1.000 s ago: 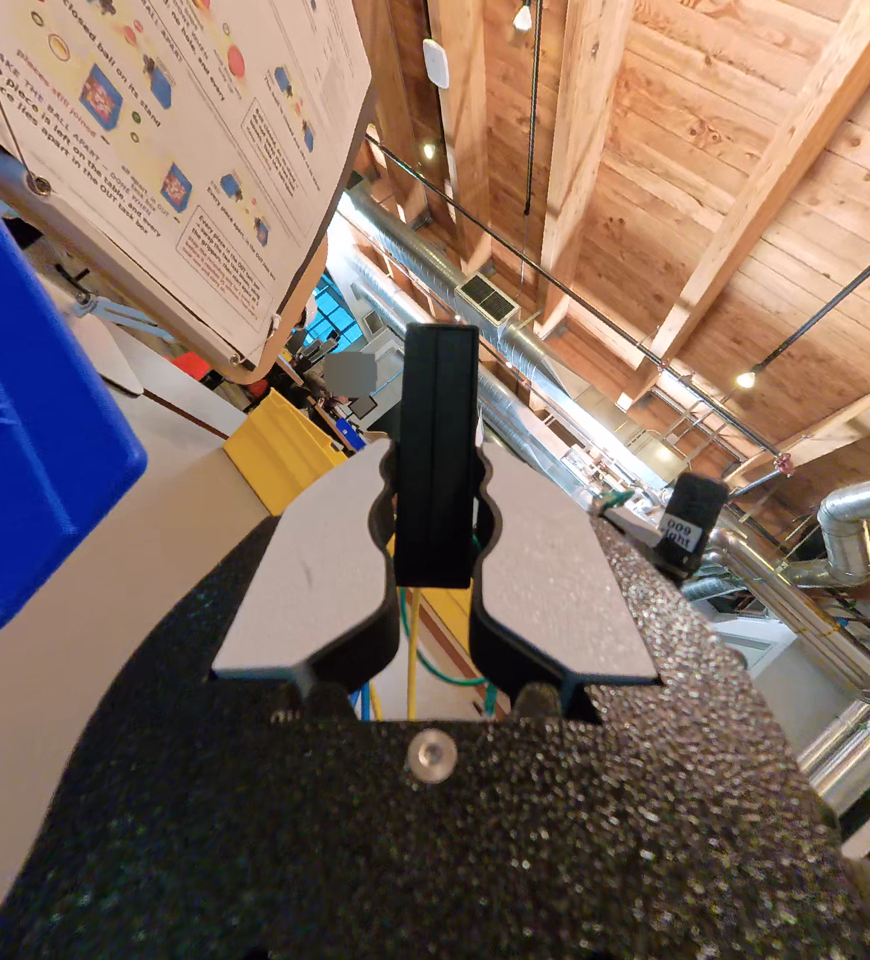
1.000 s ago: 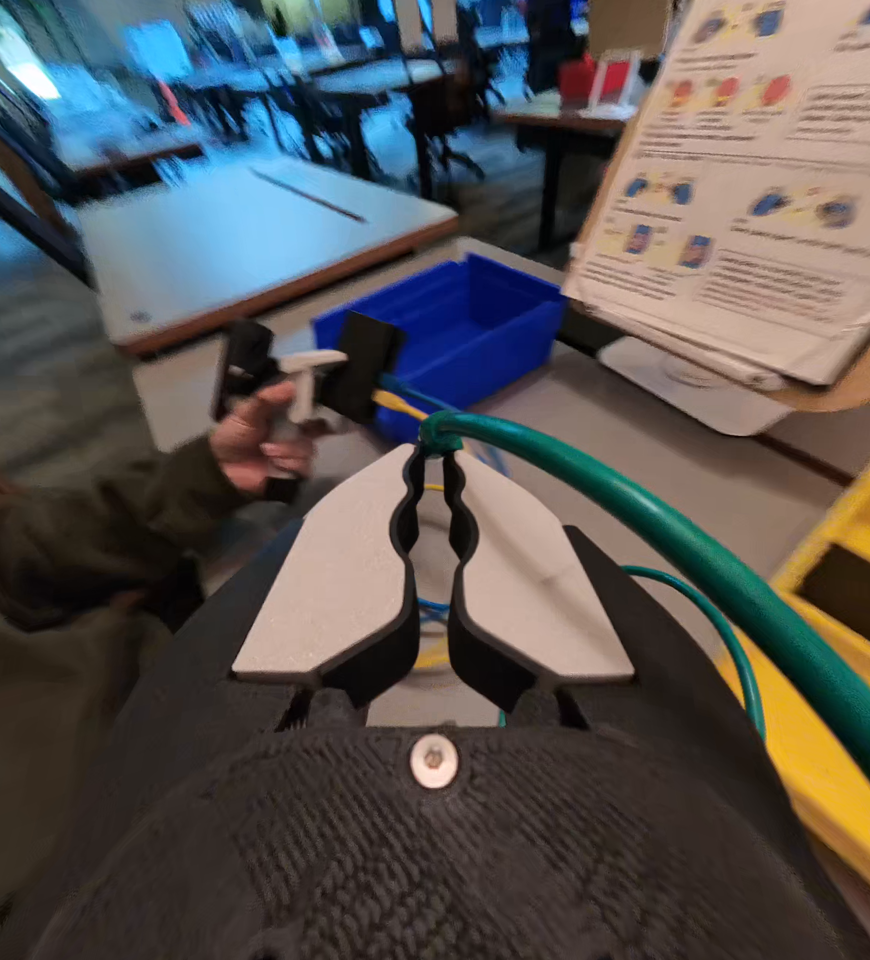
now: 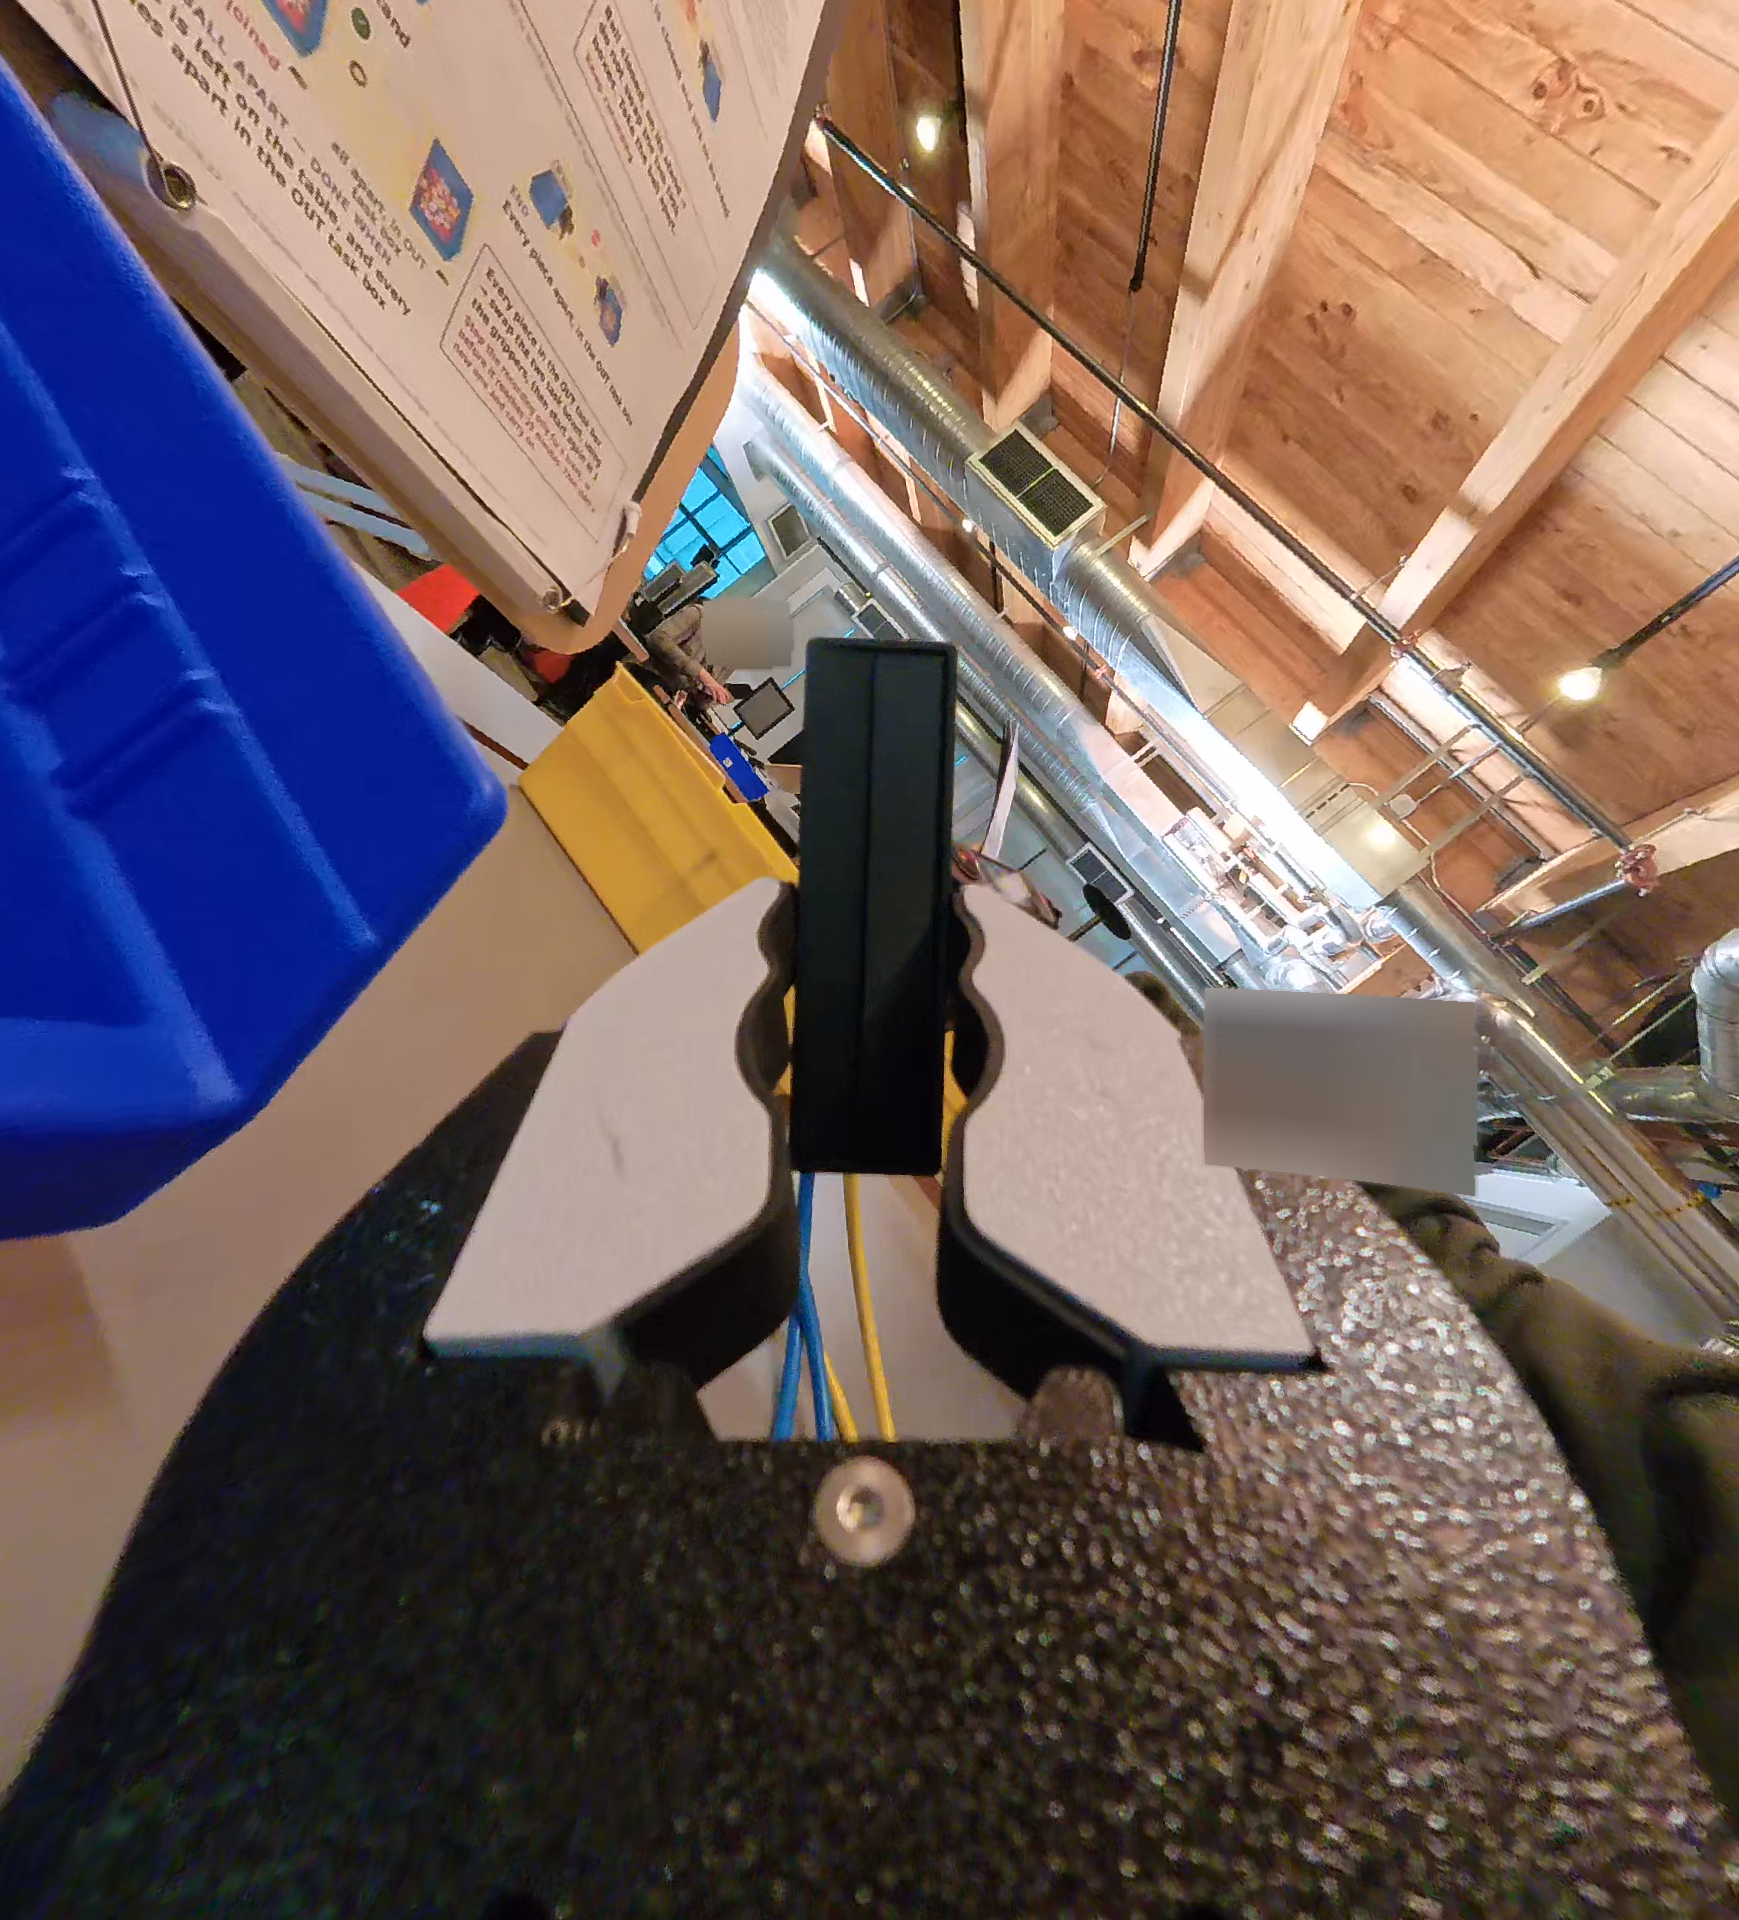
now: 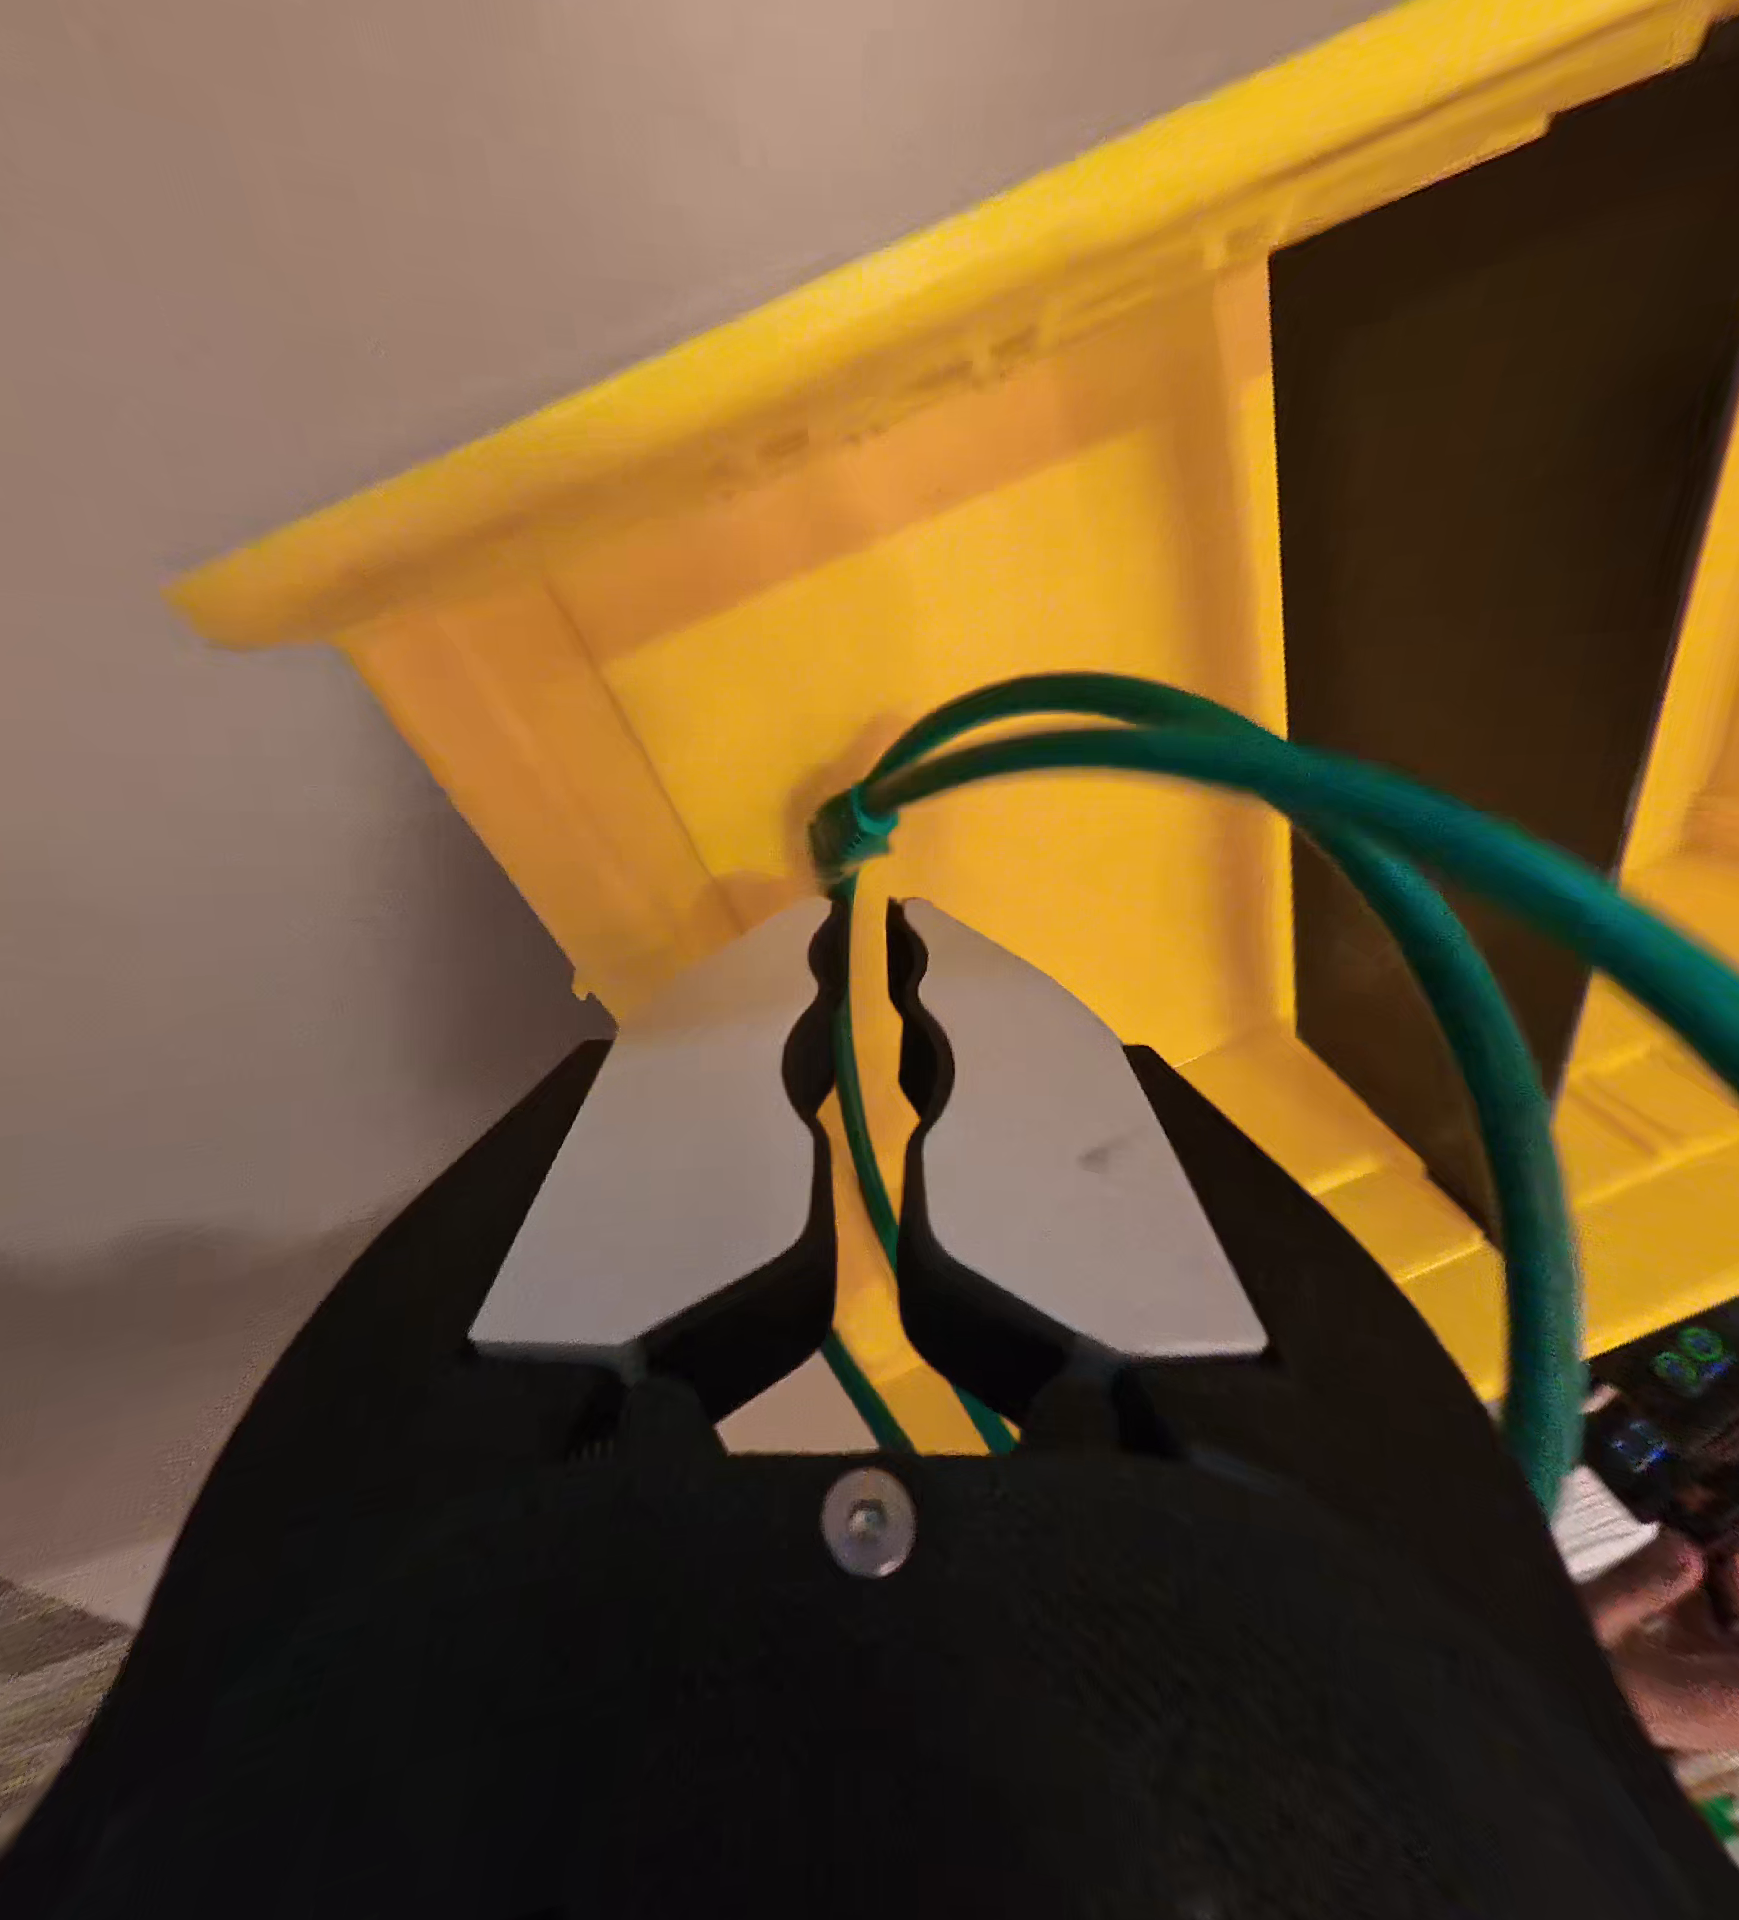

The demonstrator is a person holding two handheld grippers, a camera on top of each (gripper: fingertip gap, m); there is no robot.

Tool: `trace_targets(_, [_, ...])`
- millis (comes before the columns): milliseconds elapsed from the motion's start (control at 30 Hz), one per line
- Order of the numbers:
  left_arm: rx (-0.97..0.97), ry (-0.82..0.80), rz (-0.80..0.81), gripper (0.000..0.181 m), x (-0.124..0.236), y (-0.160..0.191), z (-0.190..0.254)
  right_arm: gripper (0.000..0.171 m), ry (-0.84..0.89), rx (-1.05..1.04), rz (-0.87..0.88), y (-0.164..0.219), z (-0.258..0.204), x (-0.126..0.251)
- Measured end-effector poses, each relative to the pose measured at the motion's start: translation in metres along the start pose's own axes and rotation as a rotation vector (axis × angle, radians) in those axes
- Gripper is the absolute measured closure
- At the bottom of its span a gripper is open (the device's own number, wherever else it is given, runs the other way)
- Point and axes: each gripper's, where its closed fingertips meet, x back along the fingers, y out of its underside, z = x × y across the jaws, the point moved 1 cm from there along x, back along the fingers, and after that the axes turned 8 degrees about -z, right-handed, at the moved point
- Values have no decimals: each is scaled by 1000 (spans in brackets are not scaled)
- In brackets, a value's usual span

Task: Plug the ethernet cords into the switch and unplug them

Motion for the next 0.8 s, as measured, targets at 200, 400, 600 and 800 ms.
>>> trace_targets(200, [-3, 1, 0, 155, 1, -1, 1, 163, 160, 61, 21, 6, 27, 36])
trace_targets(400, [18, -12, -2, 155, 2, -1, -3, 160, 50, -179, -288, 74, 22, 42])
trace_targets(600, [1, 3, -6, 155, 1, -1, 4, 158, -12, -752, -58, 107, 25, 12])
trace_targets(800, [14, 2, -9, 155, -1, 2, 1, 153, 148, -867, -11, 108, 33, 22])
